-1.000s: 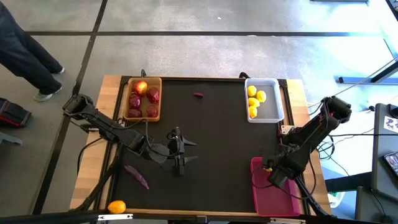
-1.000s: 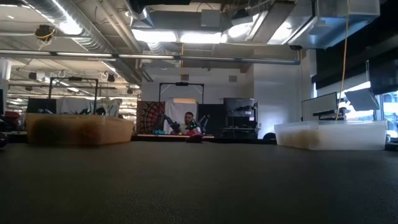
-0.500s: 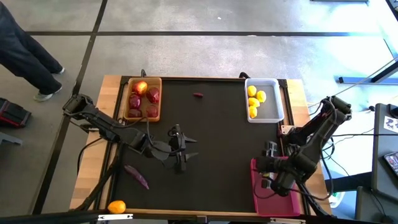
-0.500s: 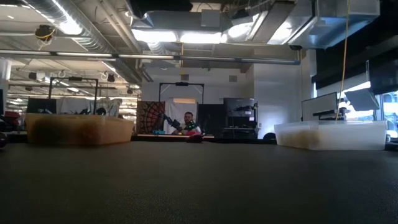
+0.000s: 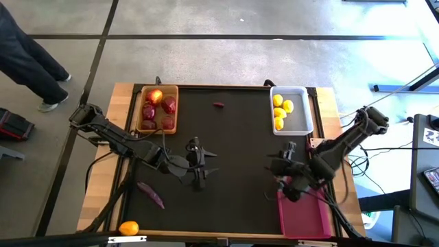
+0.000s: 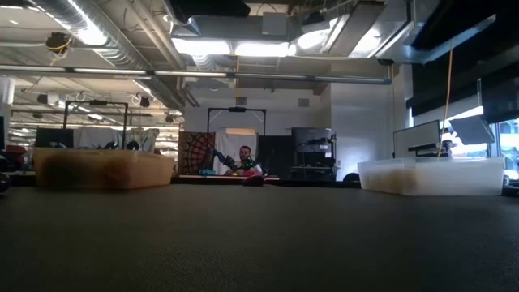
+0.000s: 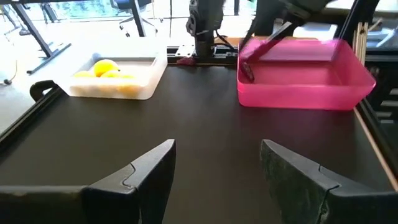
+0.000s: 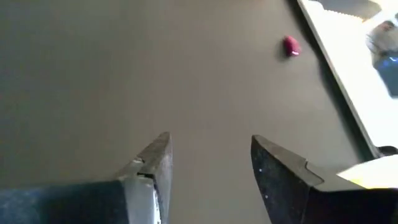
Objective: Sort produce into baskets
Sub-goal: Put the eggplant into the red bin
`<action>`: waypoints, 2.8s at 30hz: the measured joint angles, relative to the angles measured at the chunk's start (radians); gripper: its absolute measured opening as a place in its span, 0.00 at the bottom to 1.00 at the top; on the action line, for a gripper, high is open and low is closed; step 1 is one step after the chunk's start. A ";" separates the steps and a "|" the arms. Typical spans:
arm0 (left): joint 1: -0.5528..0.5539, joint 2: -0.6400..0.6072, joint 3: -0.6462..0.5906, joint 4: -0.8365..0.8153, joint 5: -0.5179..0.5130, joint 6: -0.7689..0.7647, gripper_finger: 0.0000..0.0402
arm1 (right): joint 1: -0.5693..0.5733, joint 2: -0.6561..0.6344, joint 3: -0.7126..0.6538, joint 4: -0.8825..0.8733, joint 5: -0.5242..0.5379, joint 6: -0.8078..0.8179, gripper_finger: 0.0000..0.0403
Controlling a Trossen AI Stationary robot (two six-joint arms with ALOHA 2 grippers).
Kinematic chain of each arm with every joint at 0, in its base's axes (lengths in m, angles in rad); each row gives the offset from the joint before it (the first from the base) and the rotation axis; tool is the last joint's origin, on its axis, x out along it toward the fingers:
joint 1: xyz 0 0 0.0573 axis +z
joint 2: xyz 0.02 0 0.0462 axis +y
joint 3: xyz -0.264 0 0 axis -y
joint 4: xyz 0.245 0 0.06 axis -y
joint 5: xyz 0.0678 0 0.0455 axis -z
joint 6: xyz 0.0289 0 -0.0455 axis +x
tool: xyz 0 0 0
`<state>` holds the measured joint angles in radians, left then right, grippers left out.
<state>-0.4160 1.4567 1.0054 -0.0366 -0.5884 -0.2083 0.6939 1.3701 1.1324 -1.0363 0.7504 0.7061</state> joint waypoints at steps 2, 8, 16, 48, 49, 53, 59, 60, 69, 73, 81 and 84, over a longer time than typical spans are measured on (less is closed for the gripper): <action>0.000 0.000 0.000 -0.013 0.000 0.023 0.57 | -0.048 0.000 0.000 0.004 -0.001 -0.036 0.44; 0.003 -0.001 -0.062 0.043 0.000 0.092 0.57 | -0.186 0.000 0.000 0.065 0.003 -0.177 0.44; 0.024 -0.004 -0.145 0.088 0.000 0.040 0.57 | -0.380 0.001 0.000 0.168 -0.075 -0.303 0.58; 0.138 -0.017 -0.215 0.205 0.000 0.056 0.57 | -1.017 0.368 -0.001 0.838 -0.482 -0.816 0.78; 0.144 -0.017 -0.215 0.205 0.000 0.057 0.57 | -1.031 0.382 -0.001 0.858 -0.507 -0.822 0.77; 0.166 -0.017 -0.215 0.205 0.000 0.057 0.57 | -1.081 0.435 -0.001 0.960 -0.588 -0.850 0.74; 0.188 -0.017 -0.215 0.205 0.000 0.053 0.57 | -1.156 0.518 -0.001 1.098 -0.665 -0.872 0.69; 0.191 -0.017 -0.215 0.205 0.000 0.052 0.57 | -1.167 0.529 -0.001 1.124 -0.677 -0.872 0.68; 0.215 -0.017 -0.215 0.205 0.000 0.012 0.57 | -1.234 0.619 0.052 1.189 -0.797 -0.873 0.67; 0.226 -0.017 -0.215 0.205 0.000 0.000 0.57 | -1.233 0.688 0.150 1.086 -0.796 -0.895 0.67; 0.229 -0.017 -0.215 0.205 0.000 -0.021 0.57 | -1.231 0.773 0.270 0.947 -0.832 -0.945 0.67; 0.229 -0.017 -0.215 0.205 0.000 -0.021 0.57 | -1.231 0.782 0.276 0.948 -0.853 -0.953 0.67</action>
<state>-0.1871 1.4399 0.7902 0.1680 -0.5880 -0.2291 -0.5373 2.1525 1.4082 -0.0880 -0.1026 -0.2465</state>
